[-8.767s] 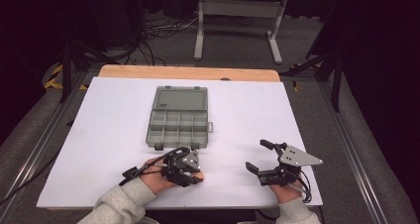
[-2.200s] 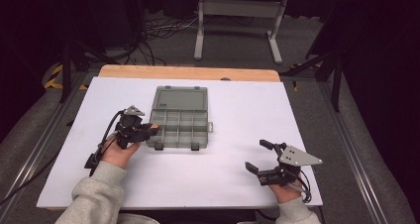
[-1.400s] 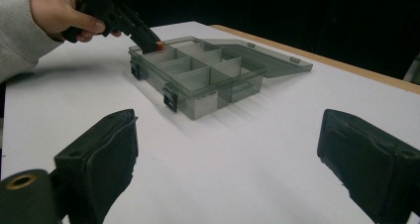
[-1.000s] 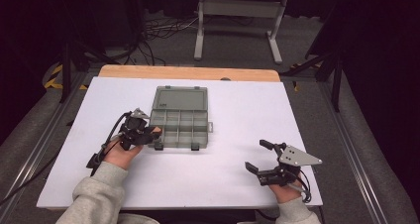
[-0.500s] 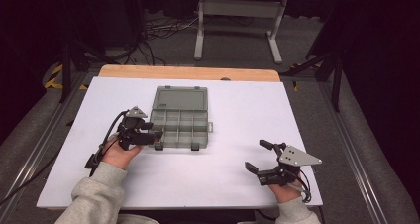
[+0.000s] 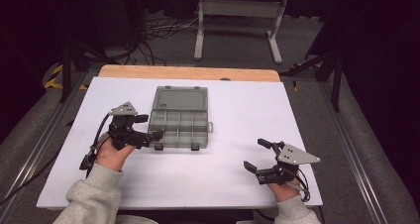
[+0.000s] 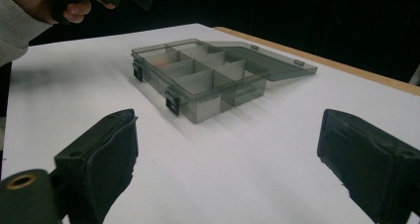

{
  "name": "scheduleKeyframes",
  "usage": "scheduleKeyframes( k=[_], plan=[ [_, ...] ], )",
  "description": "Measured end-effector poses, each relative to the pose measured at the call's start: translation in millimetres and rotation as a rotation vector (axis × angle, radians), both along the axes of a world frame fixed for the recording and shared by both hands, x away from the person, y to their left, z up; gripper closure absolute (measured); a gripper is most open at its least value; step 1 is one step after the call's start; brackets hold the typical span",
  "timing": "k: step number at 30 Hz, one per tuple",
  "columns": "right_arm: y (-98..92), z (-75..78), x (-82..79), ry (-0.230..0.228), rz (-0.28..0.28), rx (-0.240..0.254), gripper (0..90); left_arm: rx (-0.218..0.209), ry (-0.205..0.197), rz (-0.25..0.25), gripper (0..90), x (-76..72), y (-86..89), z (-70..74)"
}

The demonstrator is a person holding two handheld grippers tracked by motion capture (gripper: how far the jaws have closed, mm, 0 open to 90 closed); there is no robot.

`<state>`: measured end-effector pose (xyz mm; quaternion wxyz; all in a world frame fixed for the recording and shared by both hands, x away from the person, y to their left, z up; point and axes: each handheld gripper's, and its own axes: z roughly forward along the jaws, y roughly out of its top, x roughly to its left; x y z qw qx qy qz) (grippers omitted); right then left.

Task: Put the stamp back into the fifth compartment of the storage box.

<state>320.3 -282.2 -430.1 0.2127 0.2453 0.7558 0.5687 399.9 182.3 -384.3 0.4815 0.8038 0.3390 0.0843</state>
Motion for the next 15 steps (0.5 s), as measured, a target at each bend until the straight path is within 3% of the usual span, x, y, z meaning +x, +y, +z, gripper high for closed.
scheduleKeyframes(
  k=[7, 15],
  plan=[
    [2.5, 0.1, 2.8, -0.002, 0.01, -0.002, 9.5, 0.029, -0.078, -0.017, 3.5, -12.8, -1.5, 8.8],
    [3.7, 0.1, 5.2, -0.001, 0.015, 0.0, 9.5, -0.009, -0.136, -0.012, 1.9, -27.1, 12.8, 10.3]
  ],
)
